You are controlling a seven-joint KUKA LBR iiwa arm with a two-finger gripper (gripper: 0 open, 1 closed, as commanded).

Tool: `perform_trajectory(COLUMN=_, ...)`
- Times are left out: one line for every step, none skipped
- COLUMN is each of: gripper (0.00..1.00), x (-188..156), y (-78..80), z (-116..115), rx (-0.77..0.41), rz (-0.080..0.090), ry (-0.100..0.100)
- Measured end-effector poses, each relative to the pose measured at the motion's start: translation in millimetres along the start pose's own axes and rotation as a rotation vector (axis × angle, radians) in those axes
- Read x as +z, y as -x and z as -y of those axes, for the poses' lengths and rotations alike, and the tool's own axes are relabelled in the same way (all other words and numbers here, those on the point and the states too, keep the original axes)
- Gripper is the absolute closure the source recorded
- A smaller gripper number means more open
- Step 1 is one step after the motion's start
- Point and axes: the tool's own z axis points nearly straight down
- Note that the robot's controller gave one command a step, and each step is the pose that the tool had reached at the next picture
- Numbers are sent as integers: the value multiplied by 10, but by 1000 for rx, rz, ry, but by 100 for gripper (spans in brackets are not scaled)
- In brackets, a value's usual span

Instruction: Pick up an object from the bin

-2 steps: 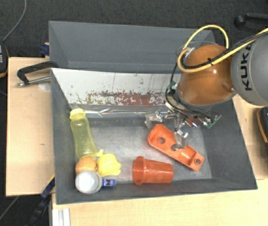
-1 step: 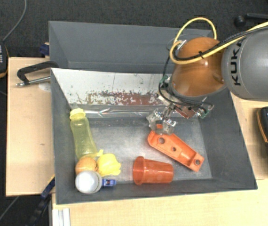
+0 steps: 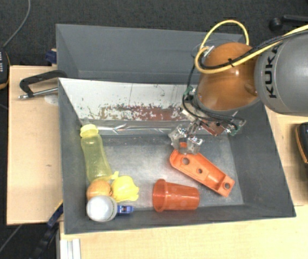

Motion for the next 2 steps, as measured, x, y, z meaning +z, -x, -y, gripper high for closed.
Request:
perform_trajectory(gripper=100, x=-165, y=-36, z=76, rx=-22, rz=5, ry=-3)
perform_trajectory(gripper=100, x=-252, y=-54, z=67, rx=-21, rz=5, ry=-3)
